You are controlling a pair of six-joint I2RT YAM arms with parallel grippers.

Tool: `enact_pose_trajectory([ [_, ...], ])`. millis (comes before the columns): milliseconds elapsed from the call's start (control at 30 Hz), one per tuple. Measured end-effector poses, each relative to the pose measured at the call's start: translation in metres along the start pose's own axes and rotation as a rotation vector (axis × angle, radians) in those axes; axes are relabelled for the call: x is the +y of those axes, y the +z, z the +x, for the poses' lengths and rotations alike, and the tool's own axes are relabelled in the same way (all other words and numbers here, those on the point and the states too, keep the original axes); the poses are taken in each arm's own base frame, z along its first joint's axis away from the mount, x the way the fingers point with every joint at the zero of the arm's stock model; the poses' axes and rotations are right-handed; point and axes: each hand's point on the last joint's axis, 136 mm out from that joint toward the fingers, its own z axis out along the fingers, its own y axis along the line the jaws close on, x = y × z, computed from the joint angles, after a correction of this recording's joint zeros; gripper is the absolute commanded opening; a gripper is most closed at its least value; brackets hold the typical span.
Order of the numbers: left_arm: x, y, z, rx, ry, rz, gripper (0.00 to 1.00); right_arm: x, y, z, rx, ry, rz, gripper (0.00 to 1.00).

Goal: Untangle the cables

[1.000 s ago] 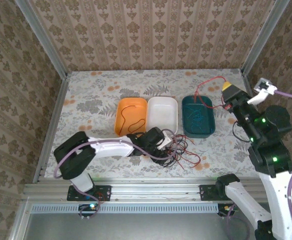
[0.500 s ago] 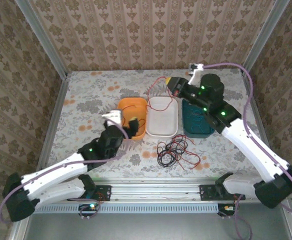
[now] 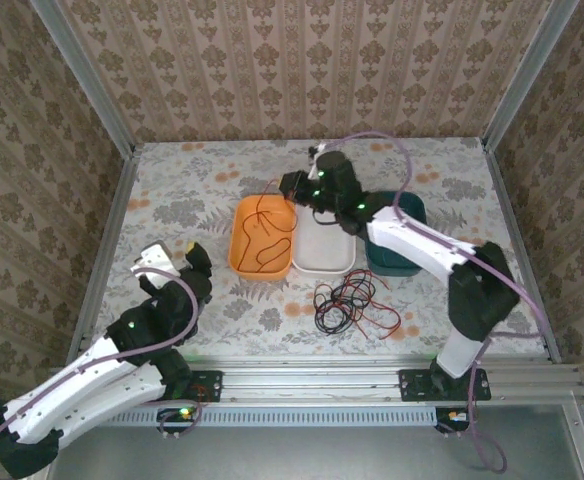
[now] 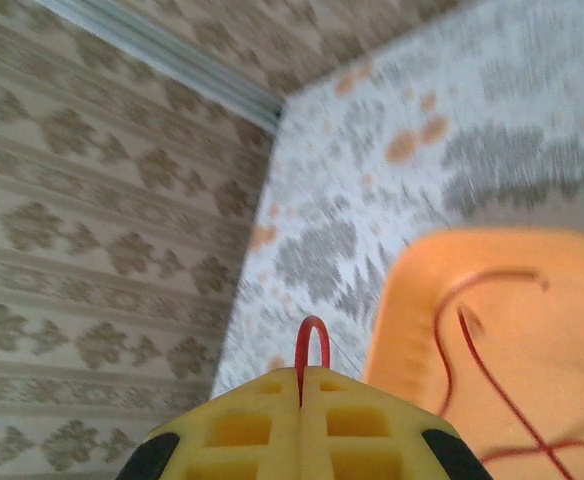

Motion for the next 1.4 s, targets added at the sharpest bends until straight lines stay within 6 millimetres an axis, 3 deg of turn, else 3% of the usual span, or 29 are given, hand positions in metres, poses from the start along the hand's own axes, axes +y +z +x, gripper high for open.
enact_pose_trajectory([
  [100,-0.002,0.003,0.006,0.013,0.041,-0.016,0.85,-0.02,0.029,0.041,0.091,0.021,0.045,0.0],
  [200,-0.004,0.006,0.012,0.026,0.074,-0.026,0.85,-0.031,0.045,0.069,0.15,0.025,0.077,0.0],
  [367,-0.01,0.007,0.014,0.034,0.089,-0.013,0.85,-0.034,0.058,0.079,0.173,0.024,0.098,0.0],
  [467,-0.015,0.007,0.014,0.038,0.089,0.008,0.85,-0.036,0.058,0.074,0.156,0.011,0.124,0.16],
  [533,-0.019,0.008,0.014,0.044,0.087,0.024,0.85,-0.038,0.057,0.07,0.138,-0.018,0.14,0.38],
  [633,-0.027,0.01,0.016,0.059,0.084,0.063,0.86,-0.042,0.048,0.062,0.115,-0.064,0.183,0.55],
  [767,-0.044,0.013,0.026,0.1,0.097,0.142,0.86,-0.03,0.011,0.039,0.048,-0.137,0.21,0.62],
  [933,-0.077,0.018,0.049,0.173,0.164,0.248,0.86,-0.006,-0.073,0.011,-0.079,-0.199,0.187,0.63],
  [1033,-0.099,0.021,0.07,0.234,0.212,0.324,0.85,-0.013,-0.118,0.01,-0.119,-0.22,0.211,0.63],
  [1167,-0.133,0.018,0.098,0.32,0.264,0.468,0.85,-0.057,-0.161,0.034,-0.097,-0.213,0.336,0.63],
  [1333,-0.179,-0.003,0.139,0.452,0.394,0.677,0.84,-0.146,-0.206,0.087,0.006,-0.151,0.548,0.6],
  [1400,-0.199,-0.016,0.151,0.494,0.445,0.769,0.83,-0.171,-0.218,0.105,0.04,-0.129,0.597,0.57],
])
